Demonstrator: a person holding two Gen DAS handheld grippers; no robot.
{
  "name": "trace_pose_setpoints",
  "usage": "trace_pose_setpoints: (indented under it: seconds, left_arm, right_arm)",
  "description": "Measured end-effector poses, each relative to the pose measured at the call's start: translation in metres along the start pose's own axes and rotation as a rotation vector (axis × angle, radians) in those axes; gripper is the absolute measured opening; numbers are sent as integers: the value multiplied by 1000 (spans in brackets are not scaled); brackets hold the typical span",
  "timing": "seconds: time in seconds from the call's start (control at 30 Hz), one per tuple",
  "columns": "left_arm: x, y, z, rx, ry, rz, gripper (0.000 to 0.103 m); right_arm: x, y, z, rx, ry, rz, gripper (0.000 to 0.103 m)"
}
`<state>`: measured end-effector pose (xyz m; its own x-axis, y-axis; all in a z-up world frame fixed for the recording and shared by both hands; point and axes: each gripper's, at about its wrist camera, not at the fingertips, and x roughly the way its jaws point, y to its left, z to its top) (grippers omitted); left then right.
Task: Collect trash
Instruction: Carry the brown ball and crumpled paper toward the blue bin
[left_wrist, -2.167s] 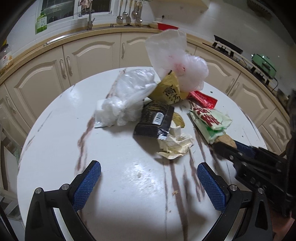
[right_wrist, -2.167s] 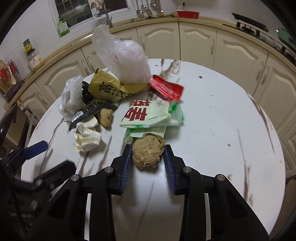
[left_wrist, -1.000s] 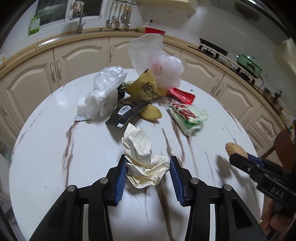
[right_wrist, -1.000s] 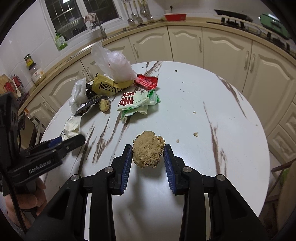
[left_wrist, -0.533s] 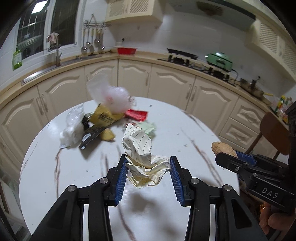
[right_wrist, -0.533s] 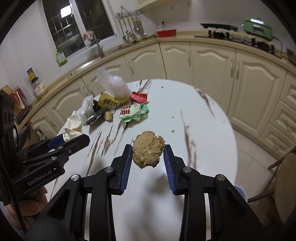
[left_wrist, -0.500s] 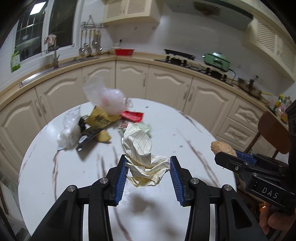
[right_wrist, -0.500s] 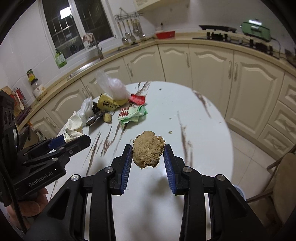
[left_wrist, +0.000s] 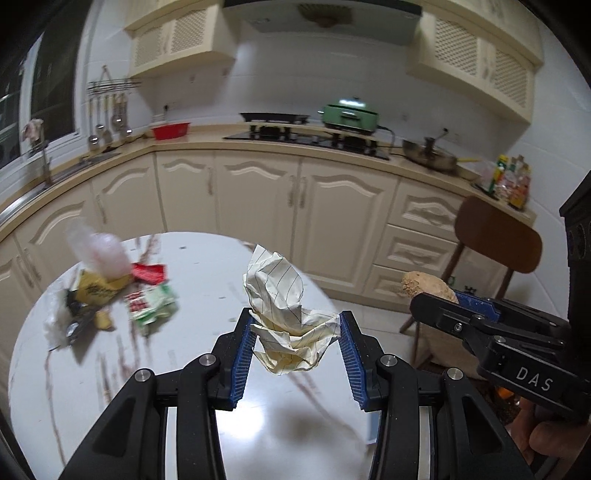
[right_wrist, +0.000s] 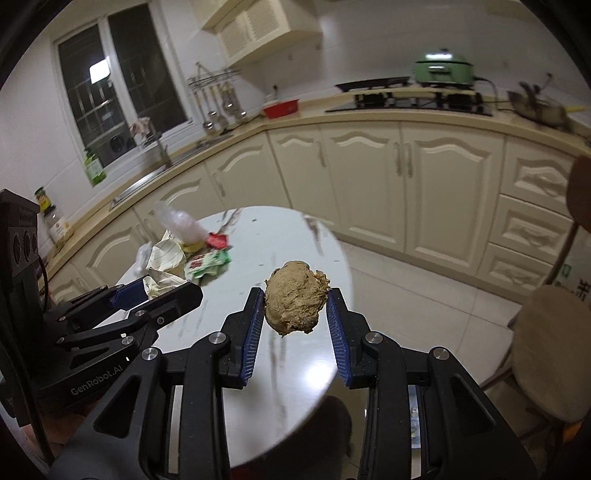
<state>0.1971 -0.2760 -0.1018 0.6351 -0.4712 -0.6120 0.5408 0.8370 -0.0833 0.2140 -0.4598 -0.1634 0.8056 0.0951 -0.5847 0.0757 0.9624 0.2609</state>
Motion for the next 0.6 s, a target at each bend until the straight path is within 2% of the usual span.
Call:
trace_pose_setpoints:
  seconds: [0.17, 0.37, 0.6]
  left_arm:
    - [37, -34, 6, 49, 44, -77, 41]
    - [99, -70, 11, 111, 136, -153, 41]
    - [187, -106, 9, 173, 300, -200, 41]
  right_arm:
    - [-19, -52, -5, 71, -14, -84, 32]
    - [-20, -123, -25, 170, 21, -193, 32]
    - [4, -201, -61, 305, 109, -243, 32]
